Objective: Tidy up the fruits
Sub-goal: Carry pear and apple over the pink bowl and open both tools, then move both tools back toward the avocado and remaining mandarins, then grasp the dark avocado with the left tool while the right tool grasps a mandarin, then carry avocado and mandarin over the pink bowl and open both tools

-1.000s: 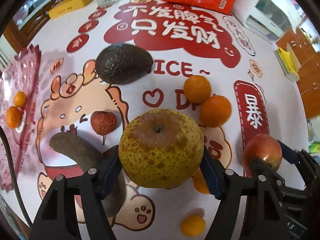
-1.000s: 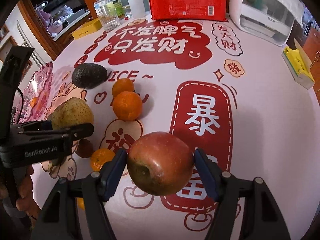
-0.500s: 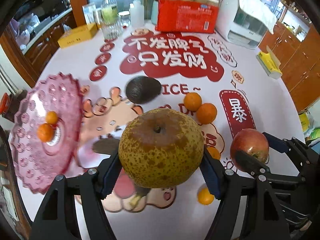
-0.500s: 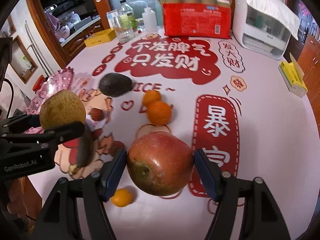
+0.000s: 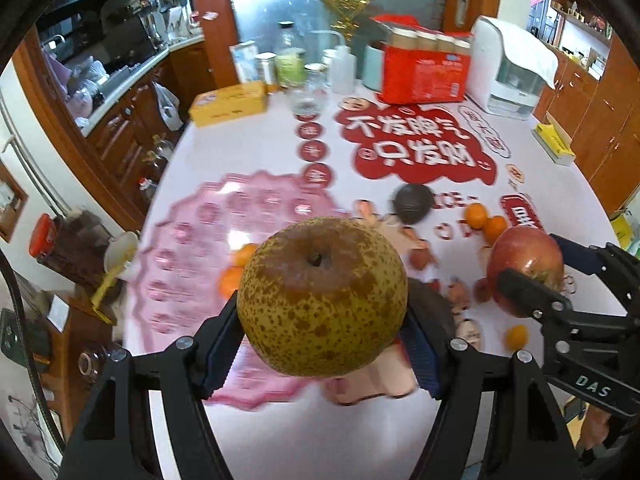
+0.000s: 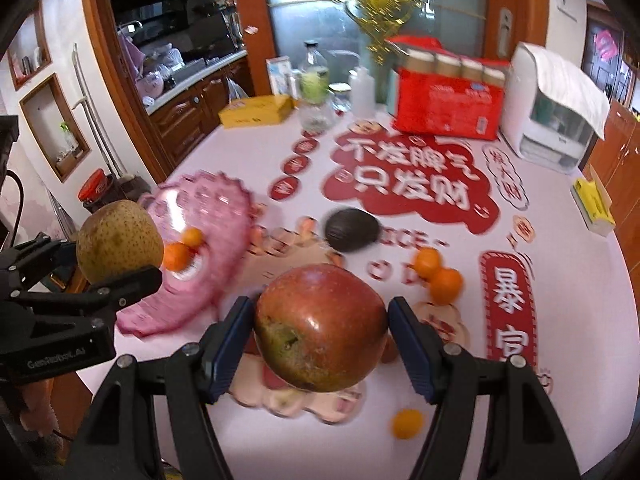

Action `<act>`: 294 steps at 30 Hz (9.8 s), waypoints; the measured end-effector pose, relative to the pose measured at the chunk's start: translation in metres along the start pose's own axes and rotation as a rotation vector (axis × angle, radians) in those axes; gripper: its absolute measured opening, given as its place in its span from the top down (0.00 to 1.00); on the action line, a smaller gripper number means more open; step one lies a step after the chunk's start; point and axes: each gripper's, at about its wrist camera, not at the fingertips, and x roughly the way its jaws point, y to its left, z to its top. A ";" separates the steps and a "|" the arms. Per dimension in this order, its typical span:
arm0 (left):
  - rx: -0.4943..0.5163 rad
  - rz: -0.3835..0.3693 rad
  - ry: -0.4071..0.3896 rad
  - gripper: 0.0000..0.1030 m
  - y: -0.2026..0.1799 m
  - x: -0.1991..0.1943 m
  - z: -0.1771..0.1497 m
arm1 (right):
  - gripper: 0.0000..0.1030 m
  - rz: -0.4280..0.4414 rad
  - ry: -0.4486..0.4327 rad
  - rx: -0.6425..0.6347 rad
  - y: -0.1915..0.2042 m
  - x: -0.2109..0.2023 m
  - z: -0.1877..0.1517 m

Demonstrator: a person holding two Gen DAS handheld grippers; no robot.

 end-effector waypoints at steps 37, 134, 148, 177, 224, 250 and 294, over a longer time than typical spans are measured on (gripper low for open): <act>0.146 -0.012 0.227 0.30 0.126 0.131 -0.035 | 0.32 -0.108 0.065 -0.225 0.175 0.119 -0.009; 0.298 0.042 0.152 0.12 -0.181 0.150 0.078 | 0.31 -0.158 0.019 0.036 -0.173 0.078 -0.032; 0.296 -0.015 0.229 0.12 -0.163 0.197 0.085 | 0.31 -0.002 0.102 0.073 -0.174 0.113 -0.035; 0.235 -0.141 0.294 0.40 -0.154 0.256 0.098 | 0.56 0.064 0.124 0.064 -0.166 0.147 -0.019; 0.061 -0.258 0.231 0.44 -0.147 0.213 0.073 | 0.58 0.019 0.089 0.057 -0.156 0.112 -0.036; 0.215 -0.321 0.237 0.29 -0.166 0.201 0.070 | 0.58 -0.001 0.093 0.121 -0.167 0.117 -0.033; 0.028 -0.245 0.071 0.37 -0.075 0.084 0.046 | 0.58 0.024 -0.015 -0.010 -0.079 0.057 -0.004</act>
